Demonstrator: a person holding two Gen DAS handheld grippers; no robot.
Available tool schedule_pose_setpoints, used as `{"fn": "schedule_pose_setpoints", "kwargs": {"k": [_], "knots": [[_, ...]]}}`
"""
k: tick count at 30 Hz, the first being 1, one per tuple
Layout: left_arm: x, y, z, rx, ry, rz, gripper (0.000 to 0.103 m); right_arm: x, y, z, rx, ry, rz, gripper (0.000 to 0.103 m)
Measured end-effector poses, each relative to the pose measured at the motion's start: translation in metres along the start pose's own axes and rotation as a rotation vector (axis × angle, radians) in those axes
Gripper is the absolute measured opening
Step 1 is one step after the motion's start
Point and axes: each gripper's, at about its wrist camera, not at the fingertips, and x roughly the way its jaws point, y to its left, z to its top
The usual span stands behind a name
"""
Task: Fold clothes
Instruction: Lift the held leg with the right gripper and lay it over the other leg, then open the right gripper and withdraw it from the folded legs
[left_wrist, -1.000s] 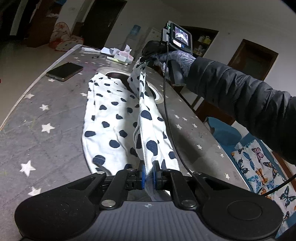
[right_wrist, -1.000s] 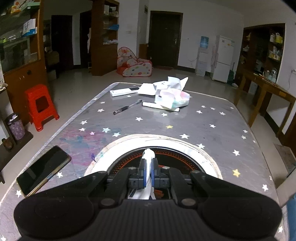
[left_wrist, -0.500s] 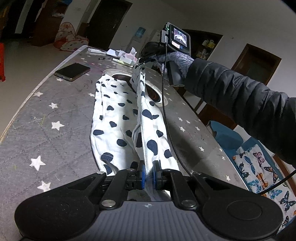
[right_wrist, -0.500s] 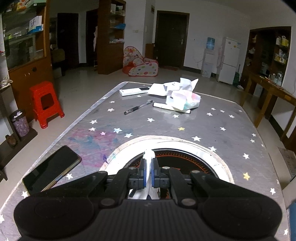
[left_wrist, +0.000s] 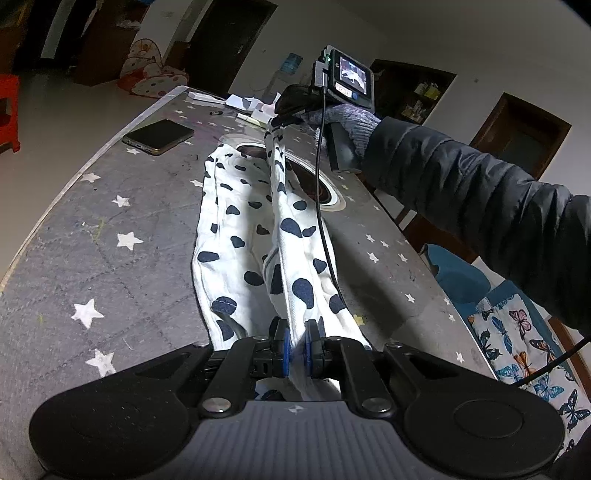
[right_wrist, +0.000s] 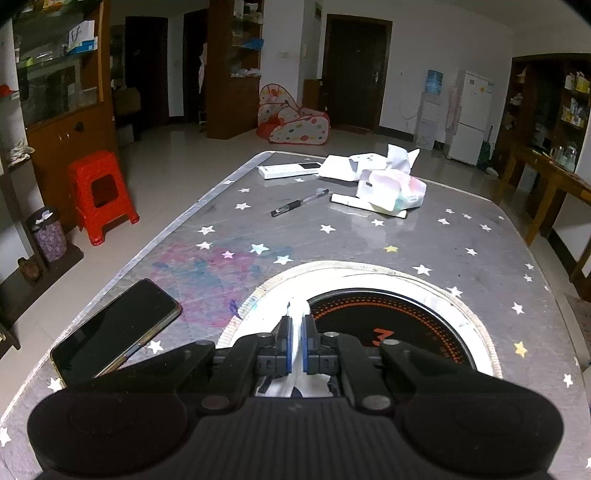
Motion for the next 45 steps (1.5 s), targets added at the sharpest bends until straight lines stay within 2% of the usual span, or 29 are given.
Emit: {"fn": "schedule_pose_setpoints", "kwargs": {"k": [6,17,22,31,38,40,45], "knots": [[0.000,0.005,-0.003,-0.018,0.014,0.017,0.009,0.003,0.010,0.000,0.002,0.007,0.050,0.006],[-0.003,0.010,-0.008,-0.025,0.024,0.045,0.013,-0.011,0.011,0.001,-0.011,-0.002,0.087,0.009],[-0.008,0.011,-0.008,-0.020,0.016,0.049,0.013,-0.013,0.014,-0.010,-0.066,0.041,0.090,0.009],[-0.018,0.008,-0.008,-0.006,0.000,0.052,0.013,-0.030,0.038,-0.053,-0.122,0.184,0.269,0.010],[-0.029,0.011,-0.005,-0.010,-0.026,0.074,0.018,-0.048,0.060,-0.086,-0.141,0.277,0.410,0.011],[-0.032,0.010,-0.003,-0.009,-0.039,0.083,0.024,-0.049,0.063,-0.091,-0.137,0.285,0.431,0.011],[-0.034,0.008,0.002,0.008,-0.059,0.090,0.024,-0.048,0.067,-0.096,-0.118,0.285,0.460,0.008]]}}
